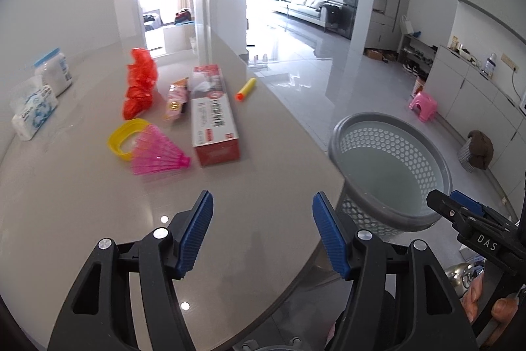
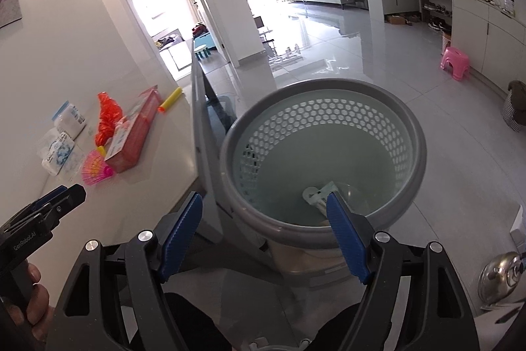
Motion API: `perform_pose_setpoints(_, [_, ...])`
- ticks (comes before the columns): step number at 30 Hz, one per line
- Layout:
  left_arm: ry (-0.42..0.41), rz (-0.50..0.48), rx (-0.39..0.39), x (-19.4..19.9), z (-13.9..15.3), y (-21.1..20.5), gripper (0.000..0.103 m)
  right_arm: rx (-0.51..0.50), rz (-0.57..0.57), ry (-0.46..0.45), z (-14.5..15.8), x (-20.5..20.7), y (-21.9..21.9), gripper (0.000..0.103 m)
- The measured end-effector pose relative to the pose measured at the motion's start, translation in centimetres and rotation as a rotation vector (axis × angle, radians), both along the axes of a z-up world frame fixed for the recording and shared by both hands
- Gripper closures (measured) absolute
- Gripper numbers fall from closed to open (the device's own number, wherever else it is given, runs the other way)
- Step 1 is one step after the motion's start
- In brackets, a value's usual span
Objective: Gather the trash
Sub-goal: 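Withdraw both tools from the basket back toward the table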
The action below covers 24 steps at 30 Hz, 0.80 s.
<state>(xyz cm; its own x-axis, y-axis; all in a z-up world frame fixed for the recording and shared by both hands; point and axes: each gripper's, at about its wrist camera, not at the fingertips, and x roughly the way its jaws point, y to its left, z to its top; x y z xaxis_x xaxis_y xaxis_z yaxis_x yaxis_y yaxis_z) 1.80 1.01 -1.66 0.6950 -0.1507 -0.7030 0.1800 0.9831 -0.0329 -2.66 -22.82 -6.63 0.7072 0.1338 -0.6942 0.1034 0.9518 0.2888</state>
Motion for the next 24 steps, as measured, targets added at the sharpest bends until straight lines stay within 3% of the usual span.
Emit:
perform_pose_setpoints(13, [-0.044, 0.156, 0.004, -2.8, 1.3, 6.6, 0.036, -0.024, 0.118, 0.006, -0.1, 1.7, 4.6, 0.028])
perform_pose_setpoints(24, [-0.014, 0.222, -0.031, -0.5, -0.5, 10.1, 0.036, -0.044, 0.195, 0.029, -0.8, 4.4, 7.8, 0.029])
